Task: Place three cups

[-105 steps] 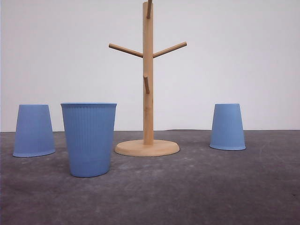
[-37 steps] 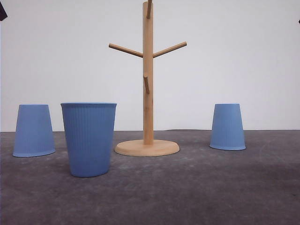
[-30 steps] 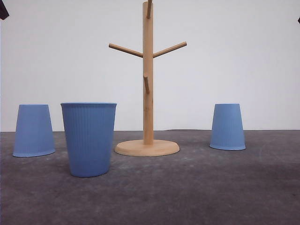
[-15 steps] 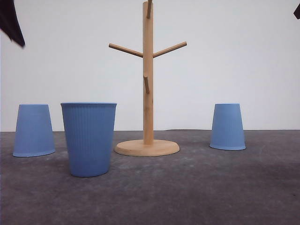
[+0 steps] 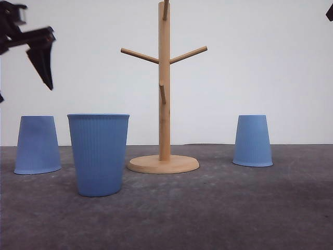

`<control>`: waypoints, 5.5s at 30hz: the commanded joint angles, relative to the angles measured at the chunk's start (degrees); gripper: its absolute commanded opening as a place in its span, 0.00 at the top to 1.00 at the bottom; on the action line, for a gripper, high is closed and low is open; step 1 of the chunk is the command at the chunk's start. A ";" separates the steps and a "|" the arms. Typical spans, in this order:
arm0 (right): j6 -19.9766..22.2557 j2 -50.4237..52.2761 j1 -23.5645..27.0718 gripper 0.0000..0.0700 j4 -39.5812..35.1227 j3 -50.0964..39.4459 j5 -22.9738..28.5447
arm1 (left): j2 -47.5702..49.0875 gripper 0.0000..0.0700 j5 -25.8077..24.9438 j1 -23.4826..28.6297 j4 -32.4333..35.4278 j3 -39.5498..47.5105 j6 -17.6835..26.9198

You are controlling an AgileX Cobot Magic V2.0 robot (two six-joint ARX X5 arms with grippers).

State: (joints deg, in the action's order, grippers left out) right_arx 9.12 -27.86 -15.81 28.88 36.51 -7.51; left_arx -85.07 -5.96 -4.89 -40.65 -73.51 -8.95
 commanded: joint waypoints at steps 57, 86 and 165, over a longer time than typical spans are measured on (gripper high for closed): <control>-1.66 -0.13 -0.28 0.36 -0.74 0.85 0.09 | -7.11 0.50 -2.92 1.58 2.19 -6.69 4.62; -1.66 -0.13 -0.28 0.36 -0.82 0.85 0.07 | 1.15 0.50 -25.19 2.59 18.28 -6.69 -13.70; -4.21 -0.15 -0.28 0.36 -3.10 0.85 0.07 | -12.36 0.13 -40.65 -2.08 35.96 -8.32 -22.21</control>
State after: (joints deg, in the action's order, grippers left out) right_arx 5.72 -27.86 -15.81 26.33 36.51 -7.51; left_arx -96.38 -46.30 -6.97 -5.35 -80.05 -31.29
